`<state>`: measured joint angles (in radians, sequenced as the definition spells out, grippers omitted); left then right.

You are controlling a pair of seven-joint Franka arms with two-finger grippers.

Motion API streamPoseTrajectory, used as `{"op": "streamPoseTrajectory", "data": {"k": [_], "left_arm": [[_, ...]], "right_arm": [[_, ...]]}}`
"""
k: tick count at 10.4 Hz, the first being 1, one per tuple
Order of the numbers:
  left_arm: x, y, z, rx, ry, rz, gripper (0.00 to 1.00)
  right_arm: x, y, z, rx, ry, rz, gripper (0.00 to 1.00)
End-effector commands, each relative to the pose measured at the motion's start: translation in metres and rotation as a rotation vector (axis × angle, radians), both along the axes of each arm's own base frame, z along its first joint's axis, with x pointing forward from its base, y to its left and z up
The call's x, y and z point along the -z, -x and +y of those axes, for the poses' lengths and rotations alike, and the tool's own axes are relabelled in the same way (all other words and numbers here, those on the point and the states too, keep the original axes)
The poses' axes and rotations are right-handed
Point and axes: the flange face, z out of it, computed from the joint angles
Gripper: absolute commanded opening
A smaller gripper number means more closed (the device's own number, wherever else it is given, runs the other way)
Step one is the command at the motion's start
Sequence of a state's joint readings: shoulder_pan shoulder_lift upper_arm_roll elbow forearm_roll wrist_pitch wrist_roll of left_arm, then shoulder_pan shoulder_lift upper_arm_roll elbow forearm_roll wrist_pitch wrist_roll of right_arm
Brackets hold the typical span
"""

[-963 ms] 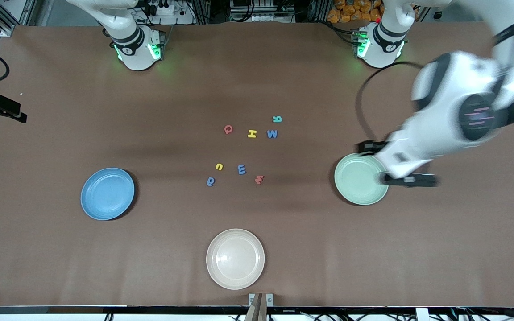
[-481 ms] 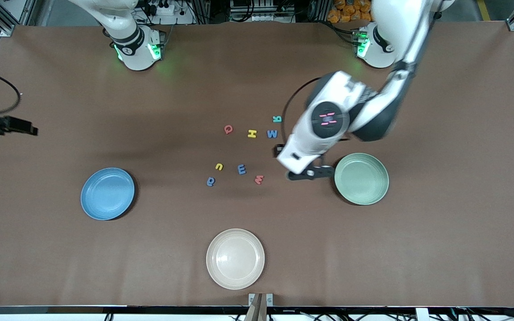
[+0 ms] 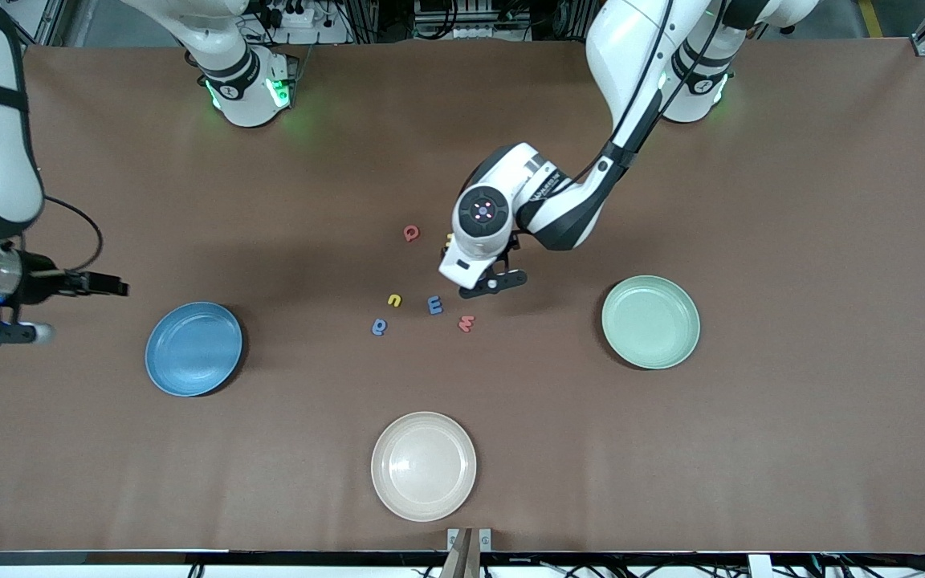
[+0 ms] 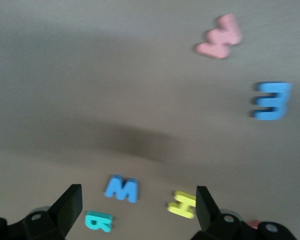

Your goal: Sort upper and lower case letters into plates

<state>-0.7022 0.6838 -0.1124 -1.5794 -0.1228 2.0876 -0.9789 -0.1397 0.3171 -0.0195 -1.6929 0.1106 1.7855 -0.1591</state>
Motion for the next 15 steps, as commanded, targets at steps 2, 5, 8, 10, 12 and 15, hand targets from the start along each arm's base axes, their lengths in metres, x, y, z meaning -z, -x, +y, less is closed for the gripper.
{"op": "streamPoseTrajectory", "data": {"k": [2, 5, 8, 10, 12, 15], "left_arm": [[0.007, 0.068, 0.047, -0.053, 0.05, -0.003, 1.0], [0.018, 0.093, 0.037, -0.064, 0.057, 0.006, 1.0], [0.035, 0.108, 0.033, -0.018, 0.085, -0.042, 1.0], [0.037, 0.113, 0.032, 0.055, 0.076, -0.059, 1.0], [0.046, 0.124, 0.034, 0.09, 0.054, -0.052, 0.96], [0.054, 0.127, 0.036, 0.114, 0.037, -0.05, 0.8]], "right_arm": [[0.03, -0.012, 0.032, -0.021, -0.043, 0.015, 1.0], [0.049, -0.018, 0.077, -0.058, -0.07, 0.03, 1.0], [0.084, -0.027, 0.14, 0.024, -0.049, 0.039, 1.0], [0.102, -0.027, 0.203, 0.114, -0.006, 0.024, 1.0], [0.12, -0.022, 0.243, 0.207, 0.03, 0.036, 1.0], [0.162, 0.011, 0.299, 0.293, 0.05, 0.008, 1.0]]}}
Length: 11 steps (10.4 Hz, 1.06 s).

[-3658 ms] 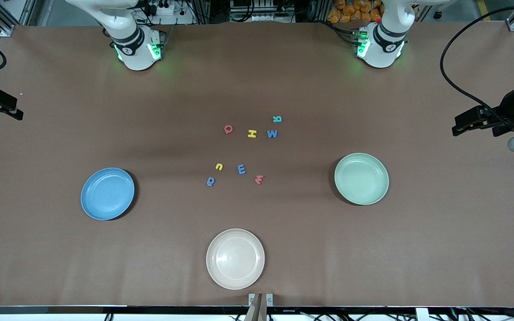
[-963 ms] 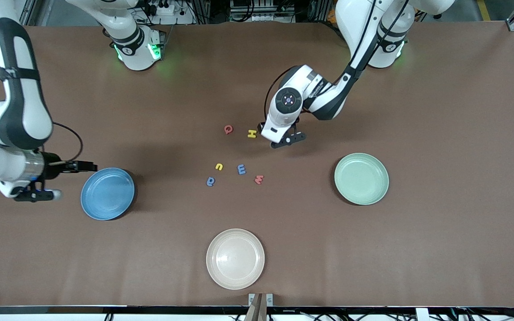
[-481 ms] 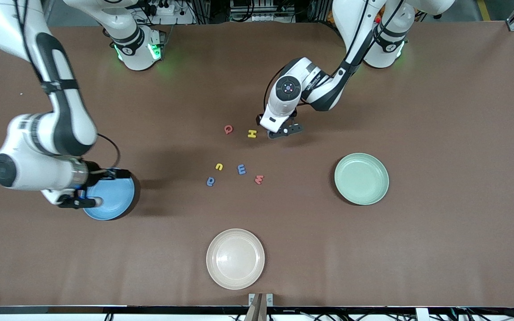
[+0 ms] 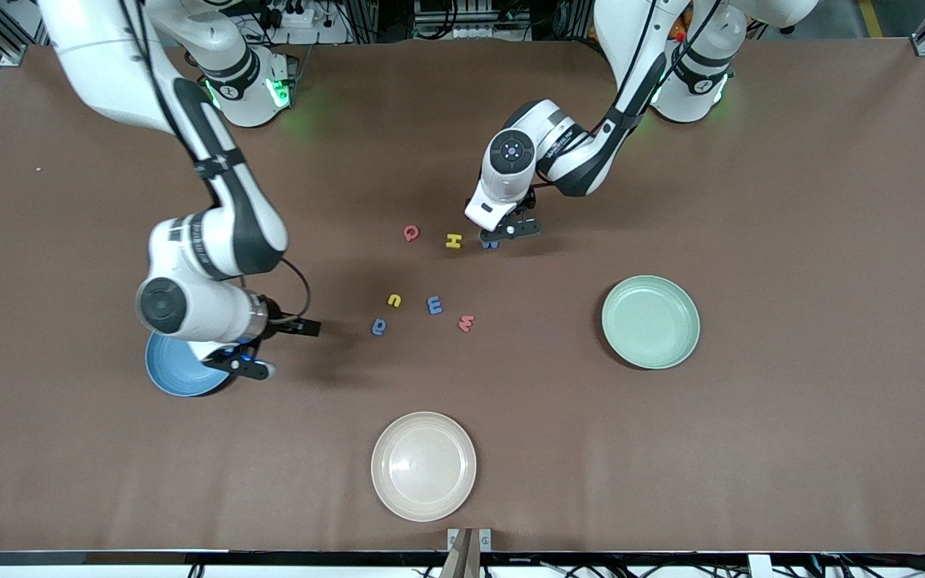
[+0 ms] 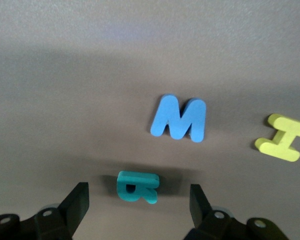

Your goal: Sort upper and lower case letters into plates

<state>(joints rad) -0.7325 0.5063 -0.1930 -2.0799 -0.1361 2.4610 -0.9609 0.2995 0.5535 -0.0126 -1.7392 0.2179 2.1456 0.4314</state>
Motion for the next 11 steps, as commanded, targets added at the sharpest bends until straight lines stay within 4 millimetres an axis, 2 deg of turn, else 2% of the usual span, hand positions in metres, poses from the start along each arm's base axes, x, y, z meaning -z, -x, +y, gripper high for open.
{"op": "streamPoseTrajectory", "data": {"k": [1, 3, 4, 6, 8, 10, 11], "left_arm": [[0.004, 0.002, 0.001, 0.029, -0.001, -0.013, 0.78], [0.003, 0.001, -0.001, 0.03, 0.004, -0.017, 0.64], [0.004, 0.001, -0.001, 0.03, 0.004, -0.017, 0.56], [0.006, 0.001, -0.001, 0.029, 0.005, -0.018, 0.49], [0.006, 0.003, -0.003, 0.033, 0.005, -0.018, 0.26], [0.006, 0.002, -0.001, 0.031, 0.004, -0.017, 0.19], [0.0, -0.004, 0.001, 0.029, 0.01, -0.024, 0.16]], "right_arm": [[0.017, 0.028, 0.035, 0.085, -0.007, 0.012, 1.0], [0.017, 0.039, 0.06, 0.168, -0.021, 0.042, 1.0], [0.02, 0.042, 0.062, 0.176, -0.021, 0.045, 1.0], [0.026, 0.043, 0.071, 0.236, -0.06, 0.039, 1.0], [0.03, 0.048, 0.087, 0.263, -0.074, 0.041, 1.0], [0.044, 0.065, 0.123, 0.233, -0.045, 0.05, 1.0], [0.045, 0.068, 0.125, 0.212, -0.03, 0.046, 1.0]]}}
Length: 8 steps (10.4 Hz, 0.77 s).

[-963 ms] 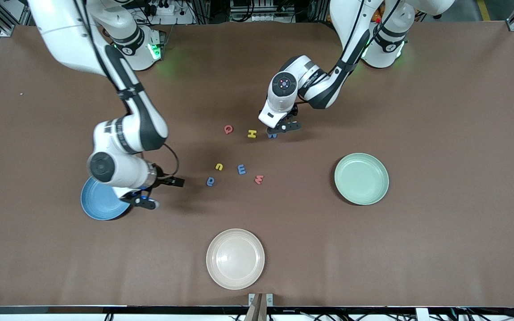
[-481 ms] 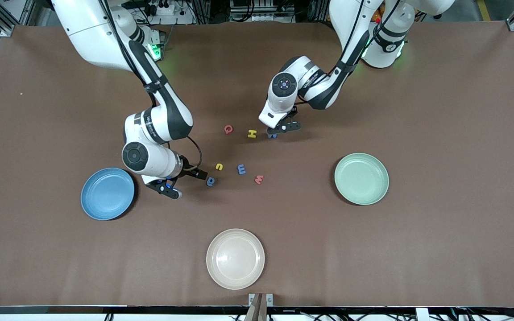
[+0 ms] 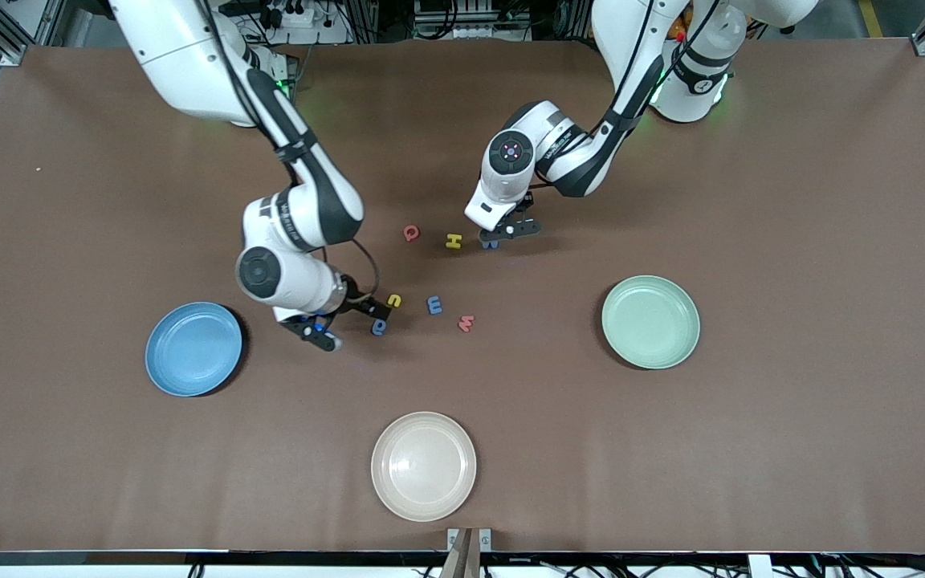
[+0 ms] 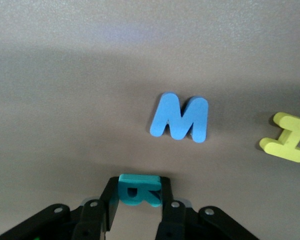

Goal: Sort upper and lower case letters into plates
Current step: 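Place the teal B on the green plate with the left gripper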

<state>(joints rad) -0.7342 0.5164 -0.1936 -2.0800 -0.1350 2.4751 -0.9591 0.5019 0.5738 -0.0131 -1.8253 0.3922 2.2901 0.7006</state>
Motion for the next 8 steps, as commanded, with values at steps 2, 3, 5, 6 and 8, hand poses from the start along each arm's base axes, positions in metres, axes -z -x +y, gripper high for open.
{"op": "streamPoseTrajectory", "data": {"k": [2, 3, 5, 6, 8], "left_arm": [[-0.051, -0.046, 0.028, 0.077, -0.009, 0.01, 0.13], [-0.083, -0.072, 0.052, 0.133, -0.029, 0.069, 0.13], [-0.126, -0.122, 0.12, 0.226, 0.0, 0.126, 0.13], [-0.129, -0.15, 0.163, 0.276, 0.042, 0.126, 0.13], [-0.104, -0.194, 0.241, 0.355, 0.106, 0.124, 0.13]], "right_arm": [[0.018, 0.014, 0.022, -0.042, 0.095, -0.013, 1.0], [0.025, 0.016, 0.033, -0.047, 0.146, -0.029, 1.0], [0.03, 0.012, 0.037, -0.047, 0.18, -0.048, 1.0], [0.029, 0.009, 0.04, -0.044, 0.175, -0.053, 1.0], [0.029, 0.009, 0.058, -0.032, 0.173, -0.064, 1.0]]}}
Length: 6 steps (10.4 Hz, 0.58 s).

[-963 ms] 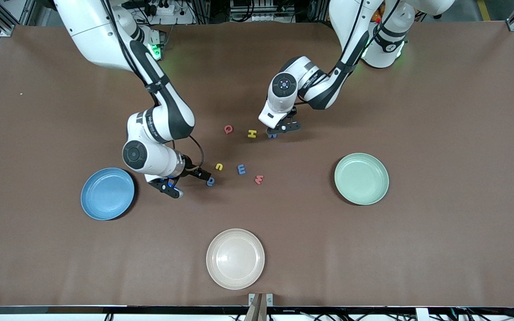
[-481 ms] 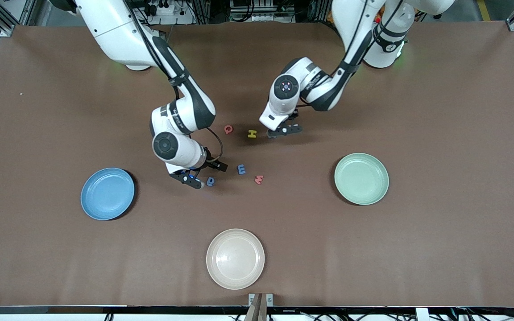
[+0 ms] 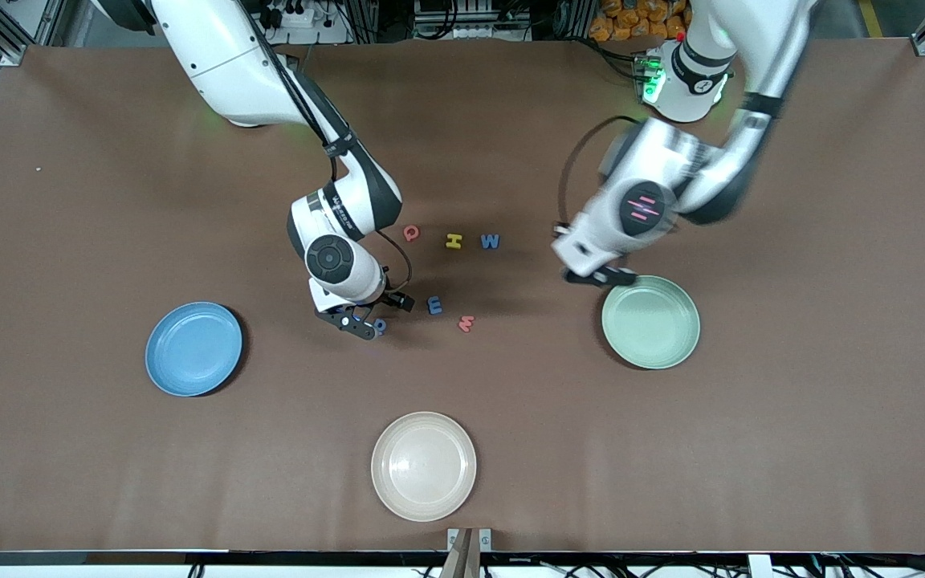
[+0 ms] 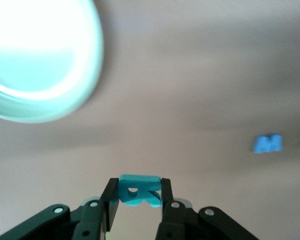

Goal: Sort upper and lower case letters into plates
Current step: 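Place the teal B on the green plate with the left gripper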

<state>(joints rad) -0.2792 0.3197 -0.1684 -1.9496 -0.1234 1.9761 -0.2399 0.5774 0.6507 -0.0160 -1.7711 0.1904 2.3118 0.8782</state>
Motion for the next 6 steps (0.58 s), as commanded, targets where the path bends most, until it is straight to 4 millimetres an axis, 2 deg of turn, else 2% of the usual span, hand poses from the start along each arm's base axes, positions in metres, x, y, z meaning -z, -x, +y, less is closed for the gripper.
{"op": "streamPoseTrajectory", "data": {"k": [1, 3, 4, 5, 6], "left_arm": [[0.043, -0.038, 0.06, 0.11, -0.017, -0.016, 0.13], [0.073, -0.057, 0.066, 0.129, -0.037, -0.03, 0.14], [0.078, -0.058, 0.064, 0.124, -0.035, -0.032, 0.66], [0.077, -0.059, 0.065, 0.106, -0.029, -0.032, 1.0], [0.073, -0.059, 0.061, 0.099, -0.027, -0.037, 1.0]], "right_arm": [[0.004, -0.004, 0.024, 0.01, 0.017, -0.024, 1.0], [0.007, -0.002, 0.028, -0.022, 0.025, -0.056, 1.0], [0.009, -0.002, 0.026, -0.048, 0.036, -0.061, 1.0], [0.008, -0.004, 0.023, -0.075, 0.033, -0.064, 1.0], [0.009, -0.002, 0.019, -0.088, 0.032, -0.059, 1.0]]}}
